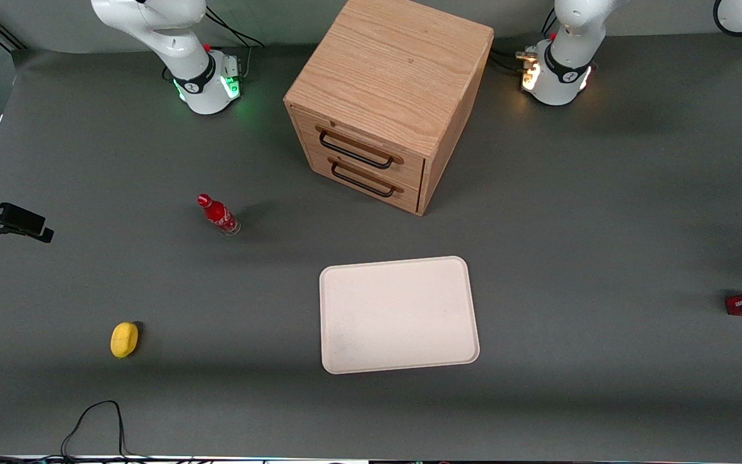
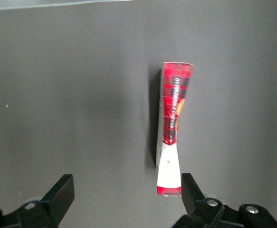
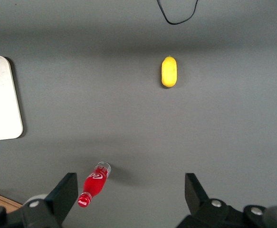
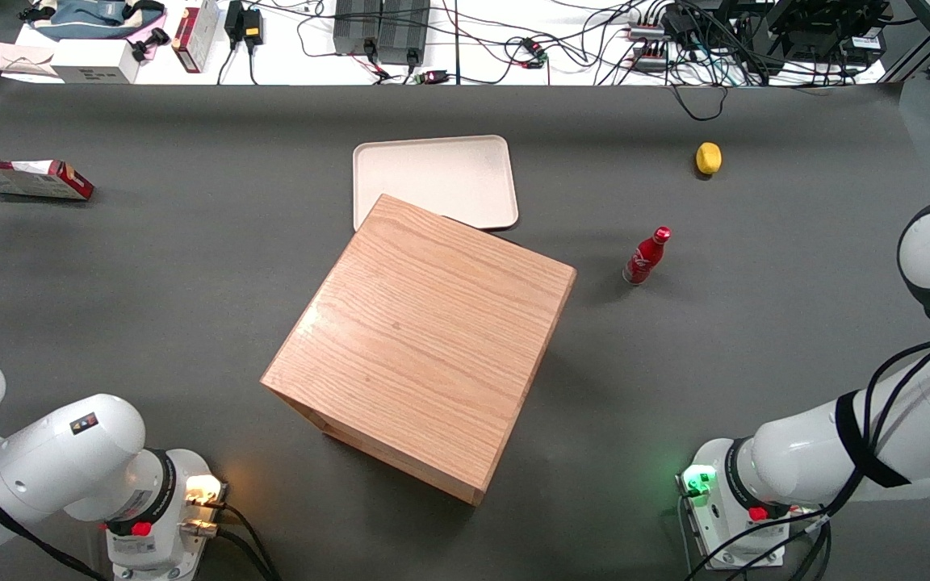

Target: Place red cookie box on tray

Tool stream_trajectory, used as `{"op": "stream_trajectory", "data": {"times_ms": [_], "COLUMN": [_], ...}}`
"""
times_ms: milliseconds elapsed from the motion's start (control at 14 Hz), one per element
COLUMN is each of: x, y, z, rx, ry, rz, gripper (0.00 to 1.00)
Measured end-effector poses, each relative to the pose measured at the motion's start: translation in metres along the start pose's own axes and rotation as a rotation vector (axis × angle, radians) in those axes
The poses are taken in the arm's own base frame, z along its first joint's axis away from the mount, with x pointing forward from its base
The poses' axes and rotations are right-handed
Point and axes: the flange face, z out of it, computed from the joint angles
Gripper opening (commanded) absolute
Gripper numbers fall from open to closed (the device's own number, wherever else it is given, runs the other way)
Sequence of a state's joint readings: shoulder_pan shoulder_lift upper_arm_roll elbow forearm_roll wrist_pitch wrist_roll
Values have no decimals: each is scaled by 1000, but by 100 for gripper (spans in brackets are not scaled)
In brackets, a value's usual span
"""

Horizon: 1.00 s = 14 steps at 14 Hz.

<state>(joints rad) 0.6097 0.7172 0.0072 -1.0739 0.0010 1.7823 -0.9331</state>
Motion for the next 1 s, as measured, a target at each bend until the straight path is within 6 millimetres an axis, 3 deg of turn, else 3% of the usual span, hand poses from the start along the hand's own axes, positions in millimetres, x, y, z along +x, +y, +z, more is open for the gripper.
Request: {"op": "stream_trajectory", "data": {"times_ms": [214, 643, 1000], "x": [0, -2, -14], "y": [5, 26, 42], "z": [16, 94, 133], "rx": [-19, -63, -82], "ry": [17, 46, 58], "rz": [-18, -5, 21], "gripper": [100, 100, 100]}}
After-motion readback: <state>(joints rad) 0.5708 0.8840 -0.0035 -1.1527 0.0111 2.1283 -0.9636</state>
